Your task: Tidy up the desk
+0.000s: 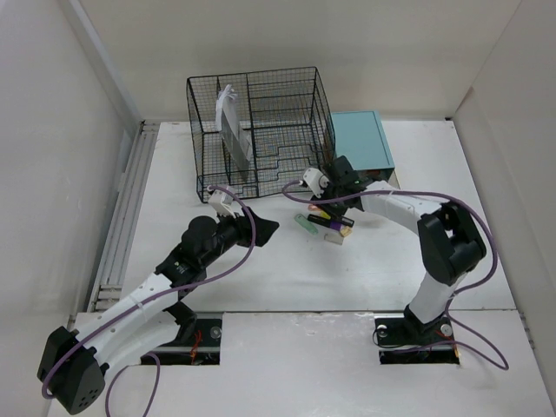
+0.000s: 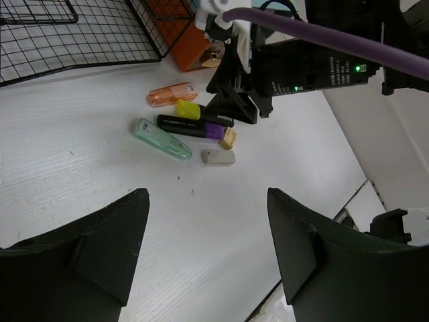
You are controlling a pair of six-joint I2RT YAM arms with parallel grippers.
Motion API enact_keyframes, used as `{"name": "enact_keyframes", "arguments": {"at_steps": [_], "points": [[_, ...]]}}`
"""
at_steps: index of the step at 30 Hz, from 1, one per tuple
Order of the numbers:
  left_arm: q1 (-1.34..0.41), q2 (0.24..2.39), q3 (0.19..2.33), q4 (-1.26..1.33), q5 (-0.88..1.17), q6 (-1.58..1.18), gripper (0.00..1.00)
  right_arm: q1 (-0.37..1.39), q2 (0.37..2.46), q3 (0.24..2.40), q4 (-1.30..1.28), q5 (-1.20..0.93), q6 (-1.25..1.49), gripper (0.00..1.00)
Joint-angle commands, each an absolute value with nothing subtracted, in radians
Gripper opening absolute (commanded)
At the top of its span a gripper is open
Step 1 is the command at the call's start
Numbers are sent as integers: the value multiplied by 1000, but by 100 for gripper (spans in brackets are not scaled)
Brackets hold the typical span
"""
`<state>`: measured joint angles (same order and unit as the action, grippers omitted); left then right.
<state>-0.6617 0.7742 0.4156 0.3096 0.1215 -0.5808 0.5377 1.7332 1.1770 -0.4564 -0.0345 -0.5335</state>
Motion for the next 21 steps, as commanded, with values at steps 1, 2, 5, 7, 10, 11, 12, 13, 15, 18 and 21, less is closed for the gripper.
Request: {"name": "enact_keyframes", "arguments": {"at_steps": [1,2,5,7,10,11,12,13,15,18,21], "points": [[-669,759,407,348,130,-584,68,548,1744,1215,-419,-5,-525,42],[-669,759,407,348,130,-584,68,548,1753,1215,-419,-5,-525,44],[-669,759,407,348,130,-584,68,548,1763,1215,-419,5,-535,49],[-669,759,407,348,130,-584,68,548,1772,1206,-408,15,-535,50],[-669,759,407,357,140,-584,68,548,1781,1206,-408,15,-535,53],[-669,759,407,357,140,-584,68,548,1790,1206,-408,15,-535,55],[-669,759,407,357,140,-584,68,548,1790,1206,-408,15,-535,56],[-669,759,407,357,140,-584,68,548,1802,1206,-408,5,-535,56],[-669,759,407,357,140,-584,68,538,1802,1206,-417,5,-535,57],[-669,759,407,357,140,-584,68,538,1813,1206,-428,-31,-544,57],[-669,759,407,357,140,-584,68,514,1839,1229,-475,-103,-545,57]]}}
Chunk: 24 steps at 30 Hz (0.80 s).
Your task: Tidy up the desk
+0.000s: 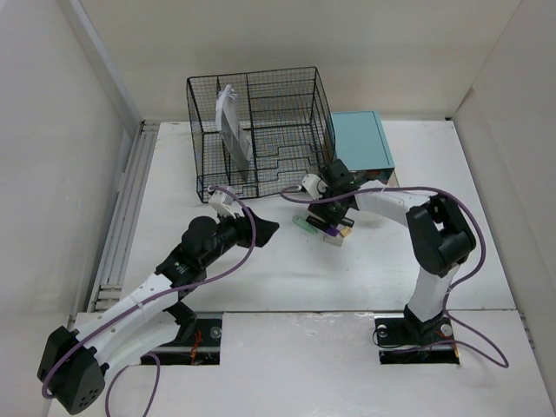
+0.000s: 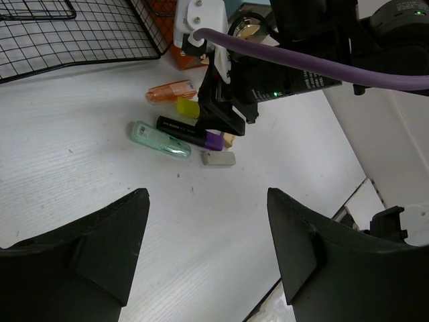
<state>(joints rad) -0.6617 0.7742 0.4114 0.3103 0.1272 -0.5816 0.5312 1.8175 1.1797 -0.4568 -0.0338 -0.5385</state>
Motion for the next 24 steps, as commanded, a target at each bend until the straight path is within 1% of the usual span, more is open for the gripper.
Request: {"name": "enact_keyframes", "arguments": {"at_steps": [1,4,6,7,8,9,12,15,16,20,23,24], "points": [[-669,759,407,357,149,-584,68,514,1850,1238,-485,-121,-554,57],[-669,759,407,357,149,-584,68,505,1850,1238,-497,-141,-572,56],[-669,750,407,357,149,-584,68,505,1859,1238,-509,-170,-572,50],[-669,750,407,357,149,-584,68,505,1859,1238,-520,-170,-572,47],[-669,750,407,357,149,-584,68,505,1859,1238,-520,-182,-581,37],[-669,750,407,357,149,-584,68,505,1859,1238,-520,-196,-581,32],[-669,750,407,348,149,-584,68,505,1829,1238,-540,-212,-591,20],[-669,741,407,348,149,-584,68,505,1775,1238,-564,-256,-609,15],[-669,741,407,348,149,-584,68,518,1719,1238,-565,-274,-620,14],[-669,741,407,348,149,-584,68,518,1562,1238,-565,-362,-644,14],[-669,782,407,360,158,-584,68,509,1461,1247,-565,-406,-653,14],[-669,794,407,379,158,-584,66,479,1439,1247,-555,-416,-653,14]]}}
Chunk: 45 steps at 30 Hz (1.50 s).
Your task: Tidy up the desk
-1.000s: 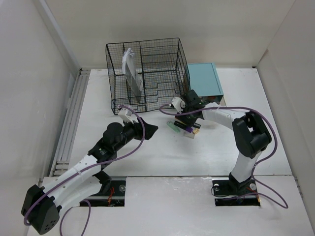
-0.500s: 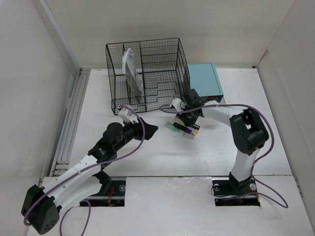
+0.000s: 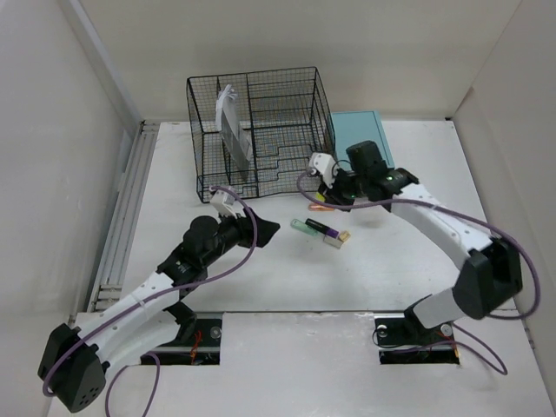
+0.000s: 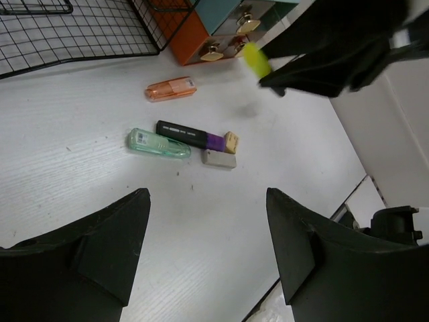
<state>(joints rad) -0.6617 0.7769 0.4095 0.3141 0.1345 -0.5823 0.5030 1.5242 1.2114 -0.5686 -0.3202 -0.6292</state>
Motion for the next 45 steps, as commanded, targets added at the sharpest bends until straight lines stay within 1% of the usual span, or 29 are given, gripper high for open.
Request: {"name": "enact_keyframes", "arguments": {"at_steps": [1,4,6,7,9,12,16,21,27,37,45], "points": [[-669,808,407,388,158,-584,66,466,1418,1247,-555,-416,-653,14],[-669,885,407,434,169,-584,65,404,1347,1226,-478,-361,-612,14],[-678,962,437,465,169,-574,62,365,1304,1189,-418,-266,-552,14],[-678,988,446,474,169,-574,62,329,1293,1177,-367,-246,-543,13],[-696,1067,480,506,178,-574,58,295,1284,1152,-333,-213,-531,13],[-709,1149,523,535,178,-565,57,242,1295,1141,-298,-187,-531,13],[-759,1199,545,555,178,-565,57,212,1347,1141,-276,-198,-541,13],[-779,1200,554,555,160,-565,57,202,1384,1141,-267,-209,-551,13],[-779,1200,554,555,160,-565,57,202,1402,1141,-267,-153,-551,13],[-779,1200,554,555,160,-555,57,123,1391,1131,-385,-175,-541,13],[-779,1200,554,555,160,-555,57,123,1359,1111,-440,-204,-561,13]]}}
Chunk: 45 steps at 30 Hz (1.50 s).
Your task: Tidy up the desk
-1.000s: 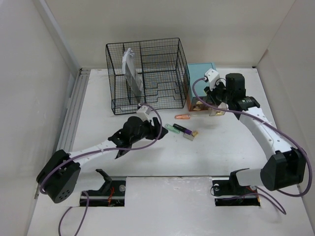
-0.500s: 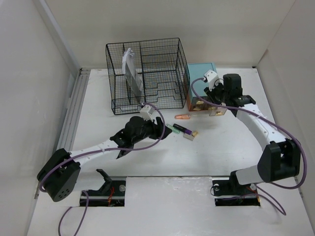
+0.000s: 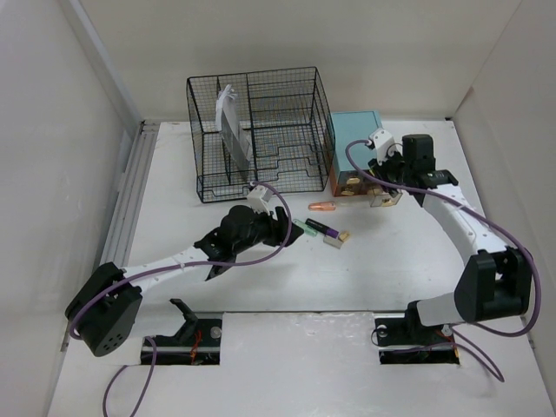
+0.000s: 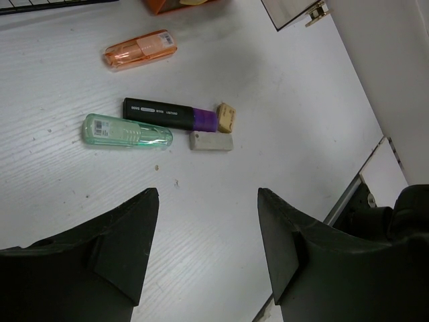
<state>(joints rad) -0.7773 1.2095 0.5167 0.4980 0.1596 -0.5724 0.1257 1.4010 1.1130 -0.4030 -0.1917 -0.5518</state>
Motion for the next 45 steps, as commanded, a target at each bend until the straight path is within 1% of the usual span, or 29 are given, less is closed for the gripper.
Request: {"name": "enact_keyframes", "arguments": {"at_steps": [1,5,8,11,12,13,20,23,26,27,28,30,31,33,34,35,38,41,45], "points": [[-779,1200,554,555,160,-555,57,123,1359,1111,-449,-204,-561,13],[-779,1200,554,555,160,-555,57,123,1338,1101,-459,-213,-561,13],[-779,1200,554,555,160,-555,57,123,1338,1092,-468,-213,-561,16],[-779,1200,554,555,160,-555,57,123,1338,1104,-477,-213,-561,36],[-779,1200,554,555,160,-555,57,123,1338,1104,-477,-213,-561,41],[-779,1200,554,555,160,-555,57,123,1338,1104,-477,-213,-561,50],[-779,1218,563,555,160,-546,57,123,1310,1124,-477,-213,-552,56],[-779,1229,572,555,160,-546,57,123,1269,1124,-477,-238,-543,56],[-779,1256,603,555,160,-537,57,123,1230,1124,-465,-270,-534,49],[-779,1290,627,555,160,-537,51,123,1212,1124,-465,-296,-534,37],[-779,1310,643,564,160,-526,47,123,1212,1124,-465,-345,-520,30],[-788,1383,696,565,160,-514,39,123,1201,1124,-465,-405,-520,21],[-788,1411,715,565,160,-502,32,123,1189,1124,-465,-449,-503,21],[-799,1465,750,565,150,-502,32,123,1189,1134,-465,-478,-482,21],[-799,1520,794,524,141,-502,32,123,1177,1144,-465,-479,-482,21],[-811,1546,819,499,118,-502,36,112,1166,1144,-465,-494,-468,21],[-837,1643,914,368,39,-517,39,103,1143,1144,-465,-517,-445,21],[-865,1695,963,302,-17,-563,40,94,1134,1135,-454,-526,-436,24],[-893,1724,1029,209,-78,-632,42,83,1124,1114,-443,-526,-436,24]]}}
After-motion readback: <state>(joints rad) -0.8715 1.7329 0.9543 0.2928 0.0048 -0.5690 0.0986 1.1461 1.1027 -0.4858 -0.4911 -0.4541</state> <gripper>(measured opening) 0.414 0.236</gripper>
